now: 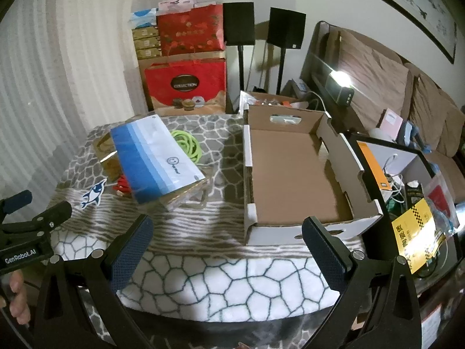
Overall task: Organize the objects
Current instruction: 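Move both tools toward the blue-and-white tissue box on the table, then grasp the blue-and-white tissue box edge with the left gripper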
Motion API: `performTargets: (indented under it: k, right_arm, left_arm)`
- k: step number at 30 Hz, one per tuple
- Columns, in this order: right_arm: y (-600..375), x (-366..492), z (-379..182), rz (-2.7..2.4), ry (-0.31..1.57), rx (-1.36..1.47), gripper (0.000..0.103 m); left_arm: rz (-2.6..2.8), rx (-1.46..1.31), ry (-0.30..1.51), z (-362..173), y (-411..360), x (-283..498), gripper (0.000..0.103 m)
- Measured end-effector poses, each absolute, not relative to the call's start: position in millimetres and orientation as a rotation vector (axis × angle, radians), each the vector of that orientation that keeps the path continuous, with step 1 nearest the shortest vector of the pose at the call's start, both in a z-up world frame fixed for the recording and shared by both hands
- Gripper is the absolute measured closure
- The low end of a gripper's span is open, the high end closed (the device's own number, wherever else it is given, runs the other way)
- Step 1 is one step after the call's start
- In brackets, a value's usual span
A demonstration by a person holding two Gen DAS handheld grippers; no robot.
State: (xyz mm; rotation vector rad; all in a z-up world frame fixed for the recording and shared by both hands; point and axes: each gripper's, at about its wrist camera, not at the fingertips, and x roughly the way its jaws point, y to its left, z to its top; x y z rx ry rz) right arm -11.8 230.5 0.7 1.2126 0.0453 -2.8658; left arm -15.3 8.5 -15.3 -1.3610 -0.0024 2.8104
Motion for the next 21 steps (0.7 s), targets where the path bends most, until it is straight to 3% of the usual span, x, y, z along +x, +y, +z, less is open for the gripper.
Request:
performTargets:
  k: [12, 21]
  right_arm:
    - [276, -39, 0, -2.963, 0.047, 1.255, 0.0]
    - [333, -64, -4, -3.008, -0.013, 1.332, 0.0]
  left_arm:
    - [2.764, -1.343, -0.033, -18, 12, -54, 0.0]
    - [2.673, -1.346, -0.168, -21, 9, -87, 0.0]
